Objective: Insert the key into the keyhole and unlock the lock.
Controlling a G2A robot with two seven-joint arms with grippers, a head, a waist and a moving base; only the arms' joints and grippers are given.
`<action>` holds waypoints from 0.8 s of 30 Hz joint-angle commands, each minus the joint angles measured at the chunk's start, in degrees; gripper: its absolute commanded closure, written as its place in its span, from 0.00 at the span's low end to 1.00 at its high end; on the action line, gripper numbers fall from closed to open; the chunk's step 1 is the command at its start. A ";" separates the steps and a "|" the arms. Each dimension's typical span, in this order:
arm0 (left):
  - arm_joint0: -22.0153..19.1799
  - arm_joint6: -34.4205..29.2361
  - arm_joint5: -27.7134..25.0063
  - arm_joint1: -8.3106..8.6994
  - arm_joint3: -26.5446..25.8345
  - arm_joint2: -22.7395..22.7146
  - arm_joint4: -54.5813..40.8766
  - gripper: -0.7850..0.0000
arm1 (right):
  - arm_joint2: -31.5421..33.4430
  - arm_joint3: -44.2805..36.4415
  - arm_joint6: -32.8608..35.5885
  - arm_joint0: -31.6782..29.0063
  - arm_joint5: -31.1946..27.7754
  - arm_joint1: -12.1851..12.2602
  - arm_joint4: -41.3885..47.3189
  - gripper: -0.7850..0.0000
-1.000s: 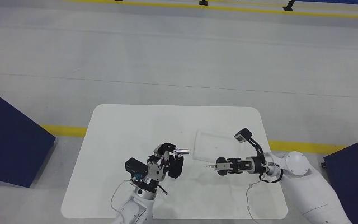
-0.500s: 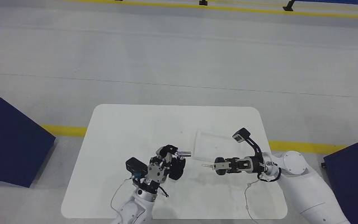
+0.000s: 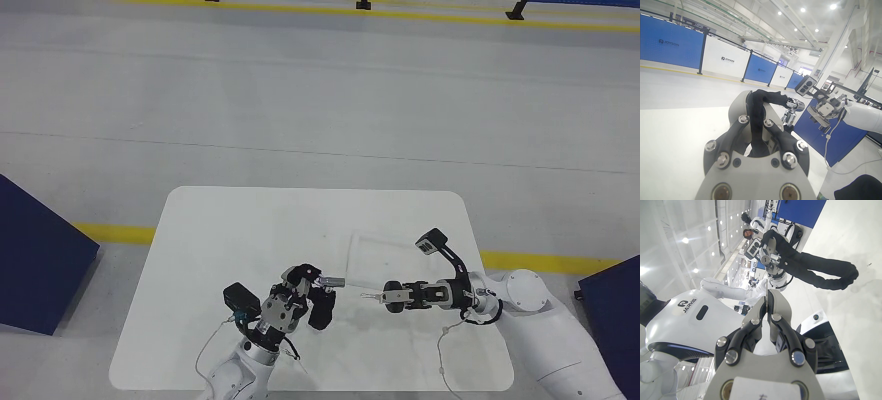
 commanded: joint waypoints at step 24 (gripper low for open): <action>0.00 0.00 0.00 0.00 0.00 0.00 0.00 1.00 | -3.90 2.43 -1.76 3.85 4.64 -2.55 1.93 1.00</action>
